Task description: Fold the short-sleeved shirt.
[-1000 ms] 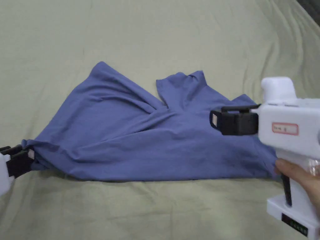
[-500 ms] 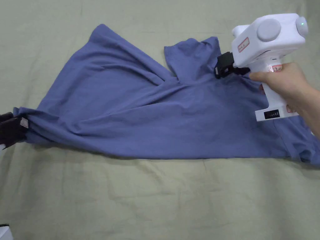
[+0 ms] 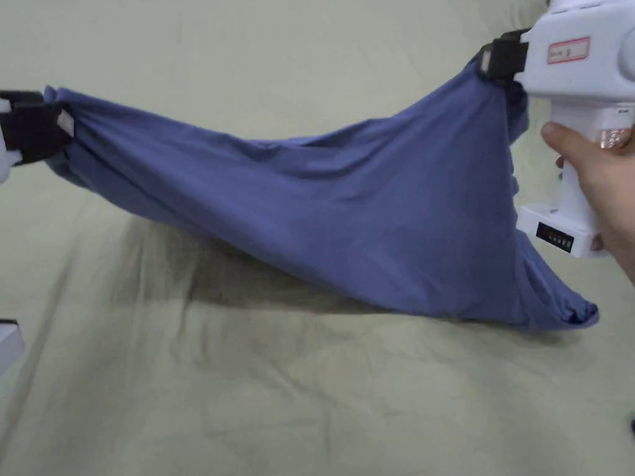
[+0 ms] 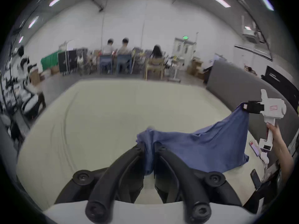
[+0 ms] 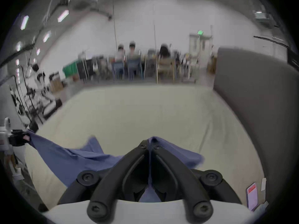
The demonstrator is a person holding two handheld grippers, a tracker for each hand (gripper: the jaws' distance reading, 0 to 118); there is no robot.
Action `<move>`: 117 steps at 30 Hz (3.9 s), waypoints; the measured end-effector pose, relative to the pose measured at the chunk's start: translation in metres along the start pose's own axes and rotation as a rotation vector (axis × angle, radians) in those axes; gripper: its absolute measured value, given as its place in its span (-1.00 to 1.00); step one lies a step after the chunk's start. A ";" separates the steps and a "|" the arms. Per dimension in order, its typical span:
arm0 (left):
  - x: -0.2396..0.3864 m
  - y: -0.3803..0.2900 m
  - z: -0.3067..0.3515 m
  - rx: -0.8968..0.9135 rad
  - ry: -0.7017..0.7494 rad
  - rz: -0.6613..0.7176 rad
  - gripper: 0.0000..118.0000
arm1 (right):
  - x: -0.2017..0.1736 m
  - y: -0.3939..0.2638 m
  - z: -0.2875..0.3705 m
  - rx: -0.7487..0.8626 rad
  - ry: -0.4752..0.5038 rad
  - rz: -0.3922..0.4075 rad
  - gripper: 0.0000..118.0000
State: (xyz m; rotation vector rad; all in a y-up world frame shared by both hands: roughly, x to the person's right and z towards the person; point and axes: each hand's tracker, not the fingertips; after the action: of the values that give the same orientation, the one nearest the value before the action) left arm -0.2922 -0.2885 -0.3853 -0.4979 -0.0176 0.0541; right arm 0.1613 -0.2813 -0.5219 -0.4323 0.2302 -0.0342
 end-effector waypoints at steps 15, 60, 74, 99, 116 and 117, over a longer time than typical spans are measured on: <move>0.058 0.310 0.067 0.289 0.145 -0.185 -0.84 | 0.050 0.271 0.144 0.431 -0.103 -0.066 -0.94; 0.010 -0.036 -0.136 -0.214 0.041 -0.171 -0.84 | 0.071 -0.094 -0.026 -0.110 -0.012 -0.096 -0.94; 0.014 -0.201 0.015 -0.403 0.007 -0.212 -0.84 | 0.082 -0.259 0.155 -0.239 -0.050 -0.252 -0.94; 0.020 -0.199 0.084 -0.397 0.177 -0.060 0.49 | 0.040 -0.252 0.174 -0.400 -0.114 -0.067 0.87; 0.014 -0.215 0.037 -0.476 0.062 0.122 0.63 | 0.009 -0.258 0.188 -0.374 -0.033 -0.078 -0.96; 0.015 -0.220 0.023 -0.515 0.073 0.096 0.62 | 0.008 -0.258 0.187 -0.380 -0.030 -0.076 -0.96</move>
State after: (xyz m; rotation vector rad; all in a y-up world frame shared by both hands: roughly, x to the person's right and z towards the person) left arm -0.2679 -0.4694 -0.2600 -1.0157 0.0661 0.1270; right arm 0.2159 -0.4392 -0.2509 -0.8191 0.1902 -0.0583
